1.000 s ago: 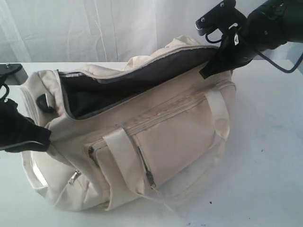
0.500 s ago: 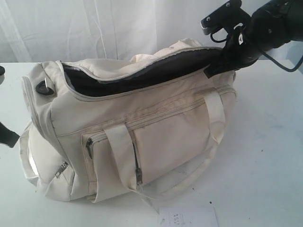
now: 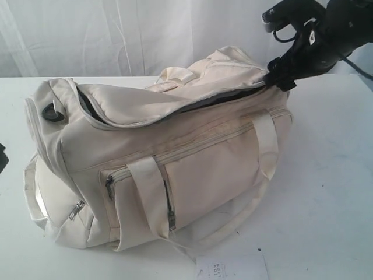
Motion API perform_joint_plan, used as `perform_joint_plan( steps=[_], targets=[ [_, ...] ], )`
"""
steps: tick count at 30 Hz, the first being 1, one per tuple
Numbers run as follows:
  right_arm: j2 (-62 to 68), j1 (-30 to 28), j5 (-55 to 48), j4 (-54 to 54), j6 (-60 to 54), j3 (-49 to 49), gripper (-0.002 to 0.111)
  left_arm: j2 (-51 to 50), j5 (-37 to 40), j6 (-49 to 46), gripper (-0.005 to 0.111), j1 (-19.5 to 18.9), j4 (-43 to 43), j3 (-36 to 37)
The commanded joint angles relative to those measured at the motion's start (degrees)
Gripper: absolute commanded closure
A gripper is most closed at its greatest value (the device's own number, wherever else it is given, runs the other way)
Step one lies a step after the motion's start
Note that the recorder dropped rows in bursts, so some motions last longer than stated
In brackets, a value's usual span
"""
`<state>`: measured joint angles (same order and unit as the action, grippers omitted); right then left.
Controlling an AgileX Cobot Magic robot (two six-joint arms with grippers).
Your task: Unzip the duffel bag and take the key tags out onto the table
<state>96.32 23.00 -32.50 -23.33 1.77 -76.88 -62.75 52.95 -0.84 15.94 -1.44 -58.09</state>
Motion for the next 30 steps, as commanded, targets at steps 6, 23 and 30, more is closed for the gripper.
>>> perform_joint_plan(
  steps=[6, 23, 30],
  targets=[
    [-11.47, -0.23, -5.23, 1.77, 6.19, -0.28, 0.032, 6.15, 2.73, -33.74, 0.05, 0.17, 35.03, -1.65],
    [-19.32, -0.23, -16.16, 5.79, 3.89, -0.28, 0.032, -9.03, -17.43, -62.75, 0.043, 12.34, 40.98, -6.43],
    [-19.32, -0.23, -15.65, 5.91, 3.89, -0.28, 0.032, -21.25, -22.9, -53.1, 0.043, 21.52, 20.92, -16.31]
  ],
)
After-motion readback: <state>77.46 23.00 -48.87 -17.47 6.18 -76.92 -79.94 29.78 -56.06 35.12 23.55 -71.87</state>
